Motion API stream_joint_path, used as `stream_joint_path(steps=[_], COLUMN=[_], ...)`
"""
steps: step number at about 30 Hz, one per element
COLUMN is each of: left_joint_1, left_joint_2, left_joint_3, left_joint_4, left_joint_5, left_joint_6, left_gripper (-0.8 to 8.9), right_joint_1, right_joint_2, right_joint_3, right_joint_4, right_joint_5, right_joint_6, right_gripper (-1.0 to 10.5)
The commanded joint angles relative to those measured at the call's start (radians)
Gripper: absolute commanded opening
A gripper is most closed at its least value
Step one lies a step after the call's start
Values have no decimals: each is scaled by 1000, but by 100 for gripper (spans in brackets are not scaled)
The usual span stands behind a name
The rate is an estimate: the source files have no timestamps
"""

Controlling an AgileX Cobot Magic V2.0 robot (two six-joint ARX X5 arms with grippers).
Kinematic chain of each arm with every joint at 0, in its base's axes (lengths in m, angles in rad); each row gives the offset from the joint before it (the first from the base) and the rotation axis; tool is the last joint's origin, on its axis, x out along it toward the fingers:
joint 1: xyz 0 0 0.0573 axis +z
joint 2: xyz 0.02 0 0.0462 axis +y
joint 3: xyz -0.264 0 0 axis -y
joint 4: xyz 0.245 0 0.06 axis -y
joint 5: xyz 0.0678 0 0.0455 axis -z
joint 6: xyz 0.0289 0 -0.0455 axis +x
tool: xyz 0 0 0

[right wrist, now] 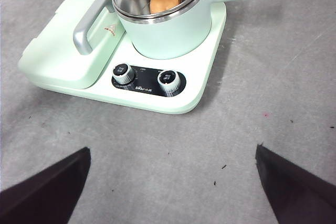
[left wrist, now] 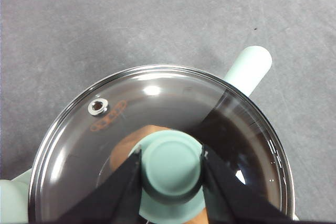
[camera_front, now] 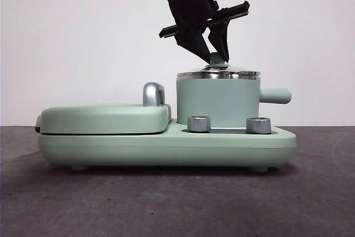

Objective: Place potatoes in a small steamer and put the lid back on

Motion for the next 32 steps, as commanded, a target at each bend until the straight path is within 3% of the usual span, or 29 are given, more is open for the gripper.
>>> stream_joint_path(steps=[1,17,23,32], left_joint_1=[-12,-17,-19,-28], left_joint_2=[16,16,18,57], left_joint_3=[28,80,80,80], left_joint_4=[-3,-79,-4,-14], left_joint_5=[-33,-44,-43,-43], left_joint_6=[-12,-8,-11,-17], left_gripper=[17,18,17,17], right_joint_1=[5,5,5,5], right_joint_2=[2,2,2,2], right_joint_3=[8,8,8,8], right_joint_4=[11,32,32,32], right_joint_5=[1,0,-3,-2], right_joint_6=[11,11,11,11], right_gripper=[487,487,487,487])
